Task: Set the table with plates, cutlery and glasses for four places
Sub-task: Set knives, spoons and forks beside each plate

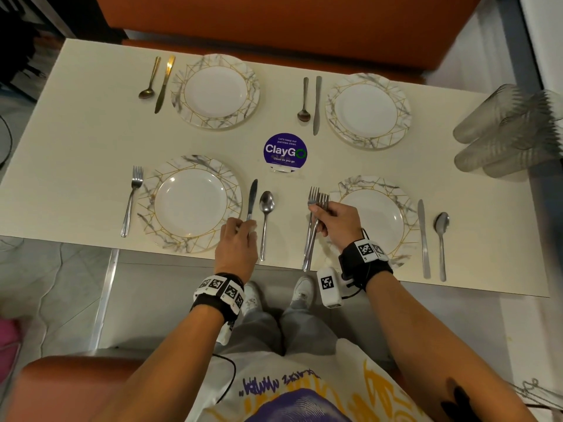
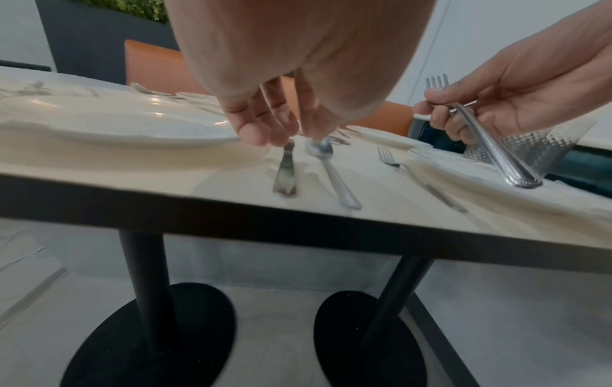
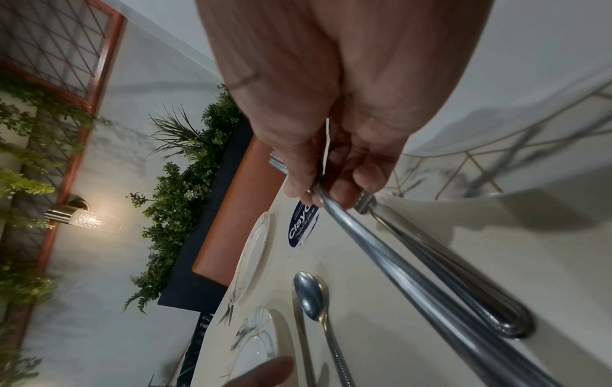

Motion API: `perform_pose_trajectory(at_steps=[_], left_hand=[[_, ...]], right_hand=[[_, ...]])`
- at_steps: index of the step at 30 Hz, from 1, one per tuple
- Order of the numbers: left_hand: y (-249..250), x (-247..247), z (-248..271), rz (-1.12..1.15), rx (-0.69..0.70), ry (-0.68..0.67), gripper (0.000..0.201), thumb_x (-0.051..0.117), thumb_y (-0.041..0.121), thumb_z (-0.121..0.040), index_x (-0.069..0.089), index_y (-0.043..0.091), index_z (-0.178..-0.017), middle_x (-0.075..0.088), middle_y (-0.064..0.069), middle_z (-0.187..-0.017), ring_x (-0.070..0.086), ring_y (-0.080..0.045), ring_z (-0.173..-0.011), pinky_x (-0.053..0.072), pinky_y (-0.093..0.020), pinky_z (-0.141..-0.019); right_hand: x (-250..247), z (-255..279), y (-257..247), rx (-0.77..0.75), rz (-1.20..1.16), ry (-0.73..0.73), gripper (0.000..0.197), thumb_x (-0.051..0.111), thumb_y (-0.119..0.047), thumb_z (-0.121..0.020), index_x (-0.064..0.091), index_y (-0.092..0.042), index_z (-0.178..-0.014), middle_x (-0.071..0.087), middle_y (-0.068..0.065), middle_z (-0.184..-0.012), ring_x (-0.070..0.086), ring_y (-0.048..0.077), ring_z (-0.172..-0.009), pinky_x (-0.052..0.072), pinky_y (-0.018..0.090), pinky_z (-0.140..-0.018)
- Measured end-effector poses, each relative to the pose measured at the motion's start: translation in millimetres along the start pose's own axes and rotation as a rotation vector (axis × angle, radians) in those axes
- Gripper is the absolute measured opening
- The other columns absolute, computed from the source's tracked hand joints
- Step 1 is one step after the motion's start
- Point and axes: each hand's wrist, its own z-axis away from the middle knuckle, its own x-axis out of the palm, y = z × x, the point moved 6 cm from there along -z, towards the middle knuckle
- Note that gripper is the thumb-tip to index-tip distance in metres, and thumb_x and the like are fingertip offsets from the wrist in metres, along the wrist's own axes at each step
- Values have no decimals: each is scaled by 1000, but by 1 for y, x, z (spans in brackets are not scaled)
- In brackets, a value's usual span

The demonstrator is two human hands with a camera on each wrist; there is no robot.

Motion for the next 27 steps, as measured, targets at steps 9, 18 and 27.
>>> perform_pose_trajectory(at_steps=[9,18,27], left_hand=[[102,20,-32,432,122,-333,21,67,41,-96,74,22,-103,73,10,-87,67,-6,-80,55,-22,-75],[189,72,-39,610,-18,-553,17,78,22,-90,75,9,-101,78,-3,-84,74,-9,-70,57,-20,-63],[264,124,-83,775,-243,-548,17,62,8,-101,73,2,-112,76,-15,-94,73,-23,-79,62,-34,-72]], right_hand=[[-28,9,-15,-33,-88,78,22,82,-18,-84,72,-1,-92,74,16,-74,61,24,-56,48,30,-50],[-102,4,-15,-32,-138,220,22,83,-22,-82,73,-3,-88,72,21,-73,56,23,-51,46,33,-51],[-186,-73,-51,-59,-16,132,17,76,-26,-87,77,-11,-80,72,8,-63,65,24,-52,50,30,-52]])
